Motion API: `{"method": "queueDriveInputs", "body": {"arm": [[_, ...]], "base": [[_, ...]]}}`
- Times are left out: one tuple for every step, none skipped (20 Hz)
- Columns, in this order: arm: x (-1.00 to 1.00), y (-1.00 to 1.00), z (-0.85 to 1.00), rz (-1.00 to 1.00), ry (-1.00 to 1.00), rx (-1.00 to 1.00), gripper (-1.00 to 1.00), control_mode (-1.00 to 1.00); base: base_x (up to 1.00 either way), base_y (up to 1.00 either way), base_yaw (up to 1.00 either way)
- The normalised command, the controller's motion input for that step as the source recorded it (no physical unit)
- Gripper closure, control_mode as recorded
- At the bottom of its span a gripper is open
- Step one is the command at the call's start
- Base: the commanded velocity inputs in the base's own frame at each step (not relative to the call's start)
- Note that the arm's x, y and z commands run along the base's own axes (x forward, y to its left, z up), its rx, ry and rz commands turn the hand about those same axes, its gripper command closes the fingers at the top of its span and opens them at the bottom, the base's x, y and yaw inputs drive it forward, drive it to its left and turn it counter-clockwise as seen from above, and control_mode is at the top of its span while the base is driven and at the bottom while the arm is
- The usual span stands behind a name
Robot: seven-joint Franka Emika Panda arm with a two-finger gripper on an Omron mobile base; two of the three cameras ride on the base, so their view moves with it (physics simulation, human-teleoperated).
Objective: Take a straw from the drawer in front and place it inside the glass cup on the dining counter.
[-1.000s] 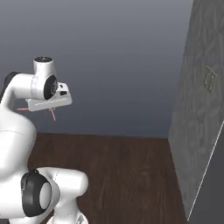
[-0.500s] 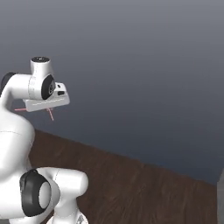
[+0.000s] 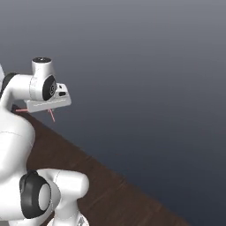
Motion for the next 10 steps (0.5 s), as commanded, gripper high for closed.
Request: {"method": "queueDriveInputs", "body": {"arm": [[0.0,0.0,0.0,0.0,0.0,0.0,1.0,1.0],[0.0,0.0,0.0,0.0,0.0,0.0,1.0,1.0],[0.0,0.0,0.0,0.0,0.0,0.0,1.0,1.0],[0.0,0.0,0.0,0.0,0.0,0.0,1.0,1.0],[0.0,0.0,0.0,0.0,0.0,0.0,1.0,1.0],[0.0,0.0,0.0,0.0,0.0,0.0,1.0,1.0],[0.0,0.0,0.0,0.0,0.0,0.0,1.0,1.0],[0.0,0.0,0.0,0.0,0.0,0.0,1.0,1.0],[0.0,0.0,0.0,0.0,0.0,0.0,1.0,1.0],[0.0,0.0,0.0,0.0,0.0,0.0,1.0,1.0]], "base": [[1.0,-0.35,0.64],[1.0,-0.34,0.65],[1.0,-0.4,0.63],[0.98,-0.54,0.6],[0.92,-0.64,0.57],[0.91,-0.65,0.56],[0.91,-0.68,0.54],[0.94,-0.66,0.53],[1.0,-0.62,0.52],[1.0,-0.59,0.52]]}}
